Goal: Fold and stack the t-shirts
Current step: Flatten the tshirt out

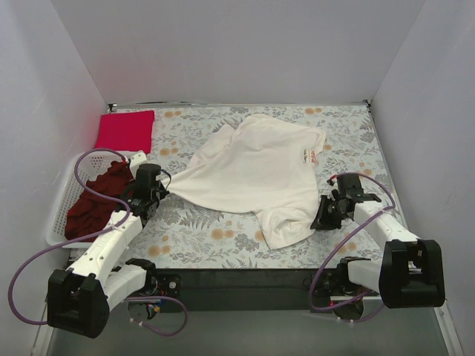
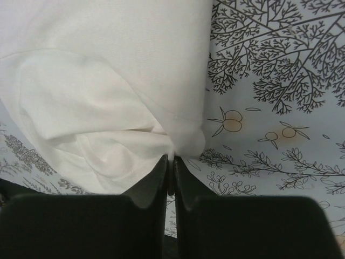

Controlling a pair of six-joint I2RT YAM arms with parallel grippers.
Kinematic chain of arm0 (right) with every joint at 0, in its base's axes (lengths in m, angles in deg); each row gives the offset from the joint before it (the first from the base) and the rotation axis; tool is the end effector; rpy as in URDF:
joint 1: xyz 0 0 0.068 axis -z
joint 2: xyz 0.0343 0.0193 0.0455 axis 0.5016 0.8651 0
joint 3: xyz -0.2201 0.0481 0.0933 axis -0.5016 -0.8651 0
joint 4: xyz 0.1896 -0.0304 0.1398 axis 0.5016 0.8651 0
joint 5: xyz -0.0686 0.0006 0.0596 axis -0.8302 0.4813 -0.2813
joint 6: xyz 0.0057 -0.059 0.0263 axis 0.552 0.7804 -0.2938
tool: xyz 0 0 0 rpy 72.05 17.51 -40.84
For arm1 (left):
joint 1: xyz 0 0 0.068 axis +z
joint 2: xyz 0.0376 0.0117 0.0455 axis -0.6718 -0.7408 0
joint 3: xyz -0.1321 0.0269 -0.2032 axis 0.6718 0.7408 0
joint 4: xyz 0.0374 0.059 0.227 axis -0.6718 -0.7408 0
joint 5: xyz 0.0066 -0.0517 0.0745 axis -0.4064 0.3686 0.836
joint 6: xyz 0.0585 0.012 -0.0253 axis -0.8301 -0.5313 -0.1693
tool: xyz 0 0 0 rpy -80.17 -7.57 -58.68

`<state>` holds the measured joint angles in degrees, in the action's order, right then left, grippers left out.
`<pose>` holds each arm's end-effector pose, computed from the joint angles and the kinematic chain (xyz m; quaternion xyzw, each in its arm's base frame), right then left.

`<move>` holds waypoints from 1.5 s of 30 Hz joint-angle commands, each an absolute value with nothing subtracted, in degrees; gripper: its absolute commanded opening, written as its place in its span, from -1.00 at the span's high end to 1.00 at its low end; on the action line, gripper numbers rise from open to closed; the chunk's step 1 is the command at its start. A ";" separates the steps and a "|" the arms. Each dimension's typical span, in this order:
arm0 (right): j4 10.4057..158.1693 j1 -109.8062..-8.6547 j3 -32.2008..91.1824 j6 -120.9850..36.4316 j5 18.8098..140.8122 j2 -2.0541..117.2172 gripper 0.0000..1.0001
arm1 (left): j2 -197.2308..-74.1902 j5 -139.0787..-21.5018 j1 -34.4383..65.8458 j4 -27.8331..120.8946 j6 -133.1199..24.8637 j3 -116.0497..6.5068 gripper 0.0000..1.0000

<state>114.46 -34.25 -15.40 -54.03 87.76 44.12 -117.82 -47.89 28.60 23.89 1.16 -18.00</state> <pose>0.1875 0.0273 0.1327 0.0960 0.9676 0.1683 0.1622 0.2076 -0.0288 0.2025 -0.4765 0.7629 -0.1074 0.4235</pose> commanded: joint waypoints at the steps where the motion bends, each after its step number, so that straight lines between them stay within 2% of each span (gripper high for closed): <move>1: 112.26 -34.06 -15.39 -53.66 90.54 42.33 0.80 | -116.38 -47.50 29.02 24.30 0.74 -19.08 1.00; 3: 112.34 -34.06 -13.29 -53.83 90.63 41.10 0.97 | -117.34 -48.47 29.02 24.04 1.61 -19.43 1.00; 8: 112.87 -34.06 -3.89 -52.61 85.82 42.67 0.97 | -121.73 -49.18 30.16 24.29 3.64 -24.51 1.00; 12: 113.92 -33.62 9.73 -51.37 82.63 48.99 0.97 | -129.89 -49.44 31.22 24.66 2.85 -34.35 1.00; 13: 114.97 -33.27 16.02 -51.63 82.98 52.40 0.97 | -134.35 -49.79 31.56 24.22 2.50 -40.46 1.00; 17: 118.84 -32.92 24.07 -51.72 87.19 57.79 0.97 | -141.50 -50.84 31.66 21.23 1.79 -52.09 1.00; 19: 118.76 -32.92 21.72 -51.37 89.39 57.36 0.97 | -141.52 -51.81 31.66 20.78 1.44 -52.65 1.00; 25: 117.09 -33.00 4.33 -50.49 94.13 54.20 0.97 | -134.75 -53.65 31.66 24.39 1.53 -40.01 1.00; 32: 116.56 -33.53 -5.18 -49.70 99.59 52.18 0.83 | -128.51 -54.02 31.66 24.39 1.79 -29.37 1.00; 39: 110.07 -33.44 -9.49 -54.96 98.36 48.22 0.33 | -127.98 -54.80 31.66 26.84 2.58 -25.76 1.00; 45: 106.19 -33.53 -12.12 -57.87 98.10 46.64 0.11 | -127.10 -55.07 31.66 26.94 2.67 -25.32 1.00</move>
